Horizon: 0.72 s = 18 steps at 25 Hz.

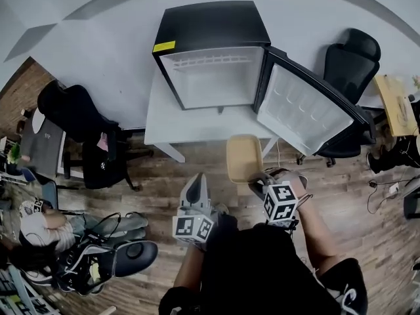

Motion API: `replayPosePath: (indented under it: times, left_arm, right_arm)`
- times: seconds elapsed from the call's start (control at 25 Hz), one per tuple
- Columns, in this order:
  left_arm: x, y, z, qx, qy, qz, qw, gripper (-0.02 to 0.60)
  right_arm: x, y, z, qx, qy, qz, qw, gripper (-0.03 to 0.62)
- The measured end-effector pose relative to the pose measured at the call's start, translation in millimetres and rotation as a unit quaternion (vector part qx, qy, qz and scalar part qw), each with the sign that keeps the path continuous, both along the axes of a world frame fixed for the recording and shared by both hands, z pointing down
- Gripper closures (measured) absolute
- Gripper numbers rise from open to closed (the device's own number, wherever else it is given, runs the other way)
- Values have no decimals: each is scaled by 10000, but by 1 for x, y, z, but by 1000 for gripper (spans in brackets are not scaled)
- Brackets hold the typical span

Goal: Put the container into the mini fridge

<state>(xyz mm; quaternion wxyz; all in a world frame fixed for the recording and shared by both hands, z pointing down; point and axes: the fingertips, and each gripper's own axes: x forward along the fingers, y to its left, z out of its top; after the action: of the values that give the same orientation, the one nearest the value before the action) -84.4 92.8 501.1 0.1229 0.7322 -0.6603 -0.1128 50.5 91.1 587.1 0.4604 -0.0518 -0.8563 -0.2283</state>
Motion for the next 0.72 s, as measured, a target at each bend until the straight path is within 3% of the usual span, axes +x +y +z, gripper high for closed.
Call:
replayPosePath:
  times: [0.44, 0.72]
  left_arm:
    - [-40, -74, -10, 13, 14, 481, 9988, 558]
    - [-47, -117, -6, -29, 12, 417, 9991, 558]
  right_arm:
    - [-57, -80, -23, 59, -104, 371, 9992, 565]
    - [-70, -139, -35, 157, -204, 384, 9989, 565]
